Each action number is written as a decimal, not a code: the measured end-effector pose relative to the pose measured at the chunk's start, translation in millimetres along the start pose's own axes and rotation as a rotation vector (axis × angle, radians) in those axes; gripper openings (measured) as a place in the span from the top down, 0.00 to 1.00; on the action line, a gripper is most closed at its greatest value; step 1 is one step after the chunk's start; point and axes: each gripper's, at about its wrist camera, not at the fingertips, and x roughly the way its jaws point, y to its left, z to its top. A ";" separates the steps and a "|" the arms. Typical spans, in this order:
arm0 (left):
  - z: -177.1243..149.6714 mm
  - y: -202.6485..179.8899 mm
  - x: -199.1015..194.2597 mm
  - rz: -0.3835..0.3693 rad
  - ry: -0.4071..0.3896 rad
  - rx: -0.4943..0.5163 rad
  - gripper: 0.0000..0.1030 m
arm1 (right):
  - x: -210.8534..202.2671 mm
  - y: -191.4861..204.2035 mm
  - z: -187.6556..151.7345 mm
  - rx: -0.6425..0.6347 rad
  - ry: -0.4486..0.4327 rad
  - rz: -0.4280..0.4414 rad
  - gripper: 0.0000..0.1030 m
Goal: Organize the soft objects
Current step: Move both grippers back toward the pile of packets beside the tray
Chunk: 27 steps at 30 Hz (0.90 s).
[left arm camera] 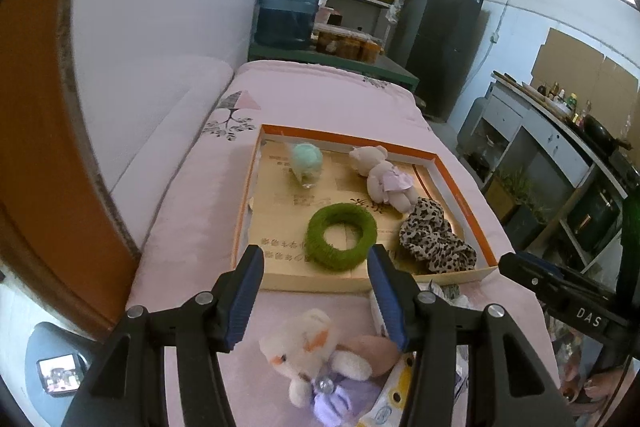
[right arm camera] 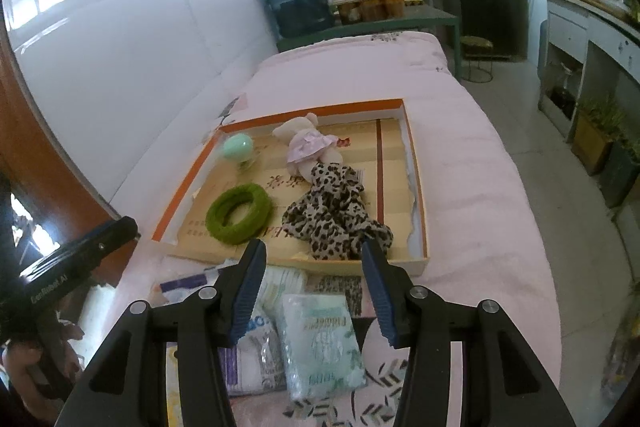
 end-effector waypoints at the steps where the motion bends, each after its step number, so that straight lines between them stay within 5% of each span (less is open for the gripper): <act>1: -0.7 0.6 -1.7 0.001 -0.001 -0.001 0.48 | -2.4 1.0 -1.5 -0.001 -0.001 0.000 0.50; 13: -22.1 6.3 -23.9 -0.019 -0.010 -0.003 0.48 | -13.7 0.9 -24.6 -0.007 0.021 -0.003 0.49; 27: -44.3 -14.5 -20.9 -0.102 0.030 0.036 0.48 | 18.0 -16.0 -47.2 0.040 0.107 0.052 0.40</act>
